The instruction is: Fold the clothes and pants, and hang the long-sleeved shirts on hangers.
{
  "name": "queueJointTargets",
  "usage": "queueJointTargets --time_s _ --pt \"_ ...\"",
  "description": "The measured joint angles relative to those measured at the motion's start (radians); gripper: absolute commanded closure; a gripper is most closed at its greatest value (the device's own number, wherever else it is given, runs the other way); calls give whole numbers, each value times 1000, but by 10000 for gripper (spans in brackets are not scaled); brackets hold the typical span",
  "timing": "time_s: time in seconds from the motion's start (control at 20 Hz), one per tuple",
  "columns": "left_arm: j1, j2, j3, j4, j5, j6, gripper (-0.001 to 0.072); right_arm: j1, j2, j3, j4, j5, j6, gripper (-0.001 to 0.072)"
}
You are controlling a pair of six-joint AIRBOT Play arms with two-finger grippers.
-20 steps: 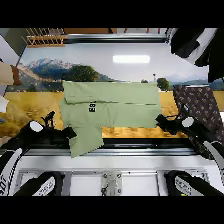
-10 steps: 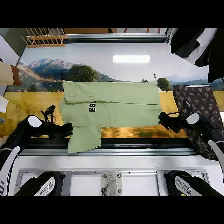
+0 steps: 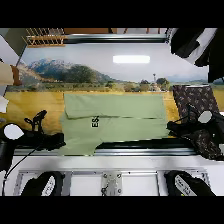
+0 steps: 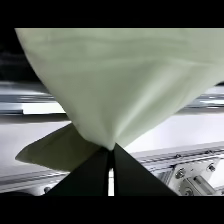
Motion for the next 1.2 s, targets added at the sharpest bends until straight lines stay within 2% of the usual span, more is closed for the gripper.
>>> queueJointTargets --time_s 0.3,0.55,0.95,1.0,1.05,1.1,1.2 --pt "2 -179 207 2 34 15 700 5 -100 186 -17 67 -1 702" --pt "-21 -469 420 5 108 64 700 53 -315 412 -23 75 0 702" --pt "-30 -842 754 5 174 82 693 117 -626 746 -11 62 21 687" --pt "-30 -874 790 5 172 82 431 121 -647 764 4 44 22 535" --pt "-30 -905 825 5 173 82 143 123 -662 776 24 18 22 186" --pt "-30 -929 855 5 173 82 122 124 -673 785 55 -17 21 27" --pt "-28 -960 911 -9 185 76 122 125 -683 798 142 -105 -4 28"
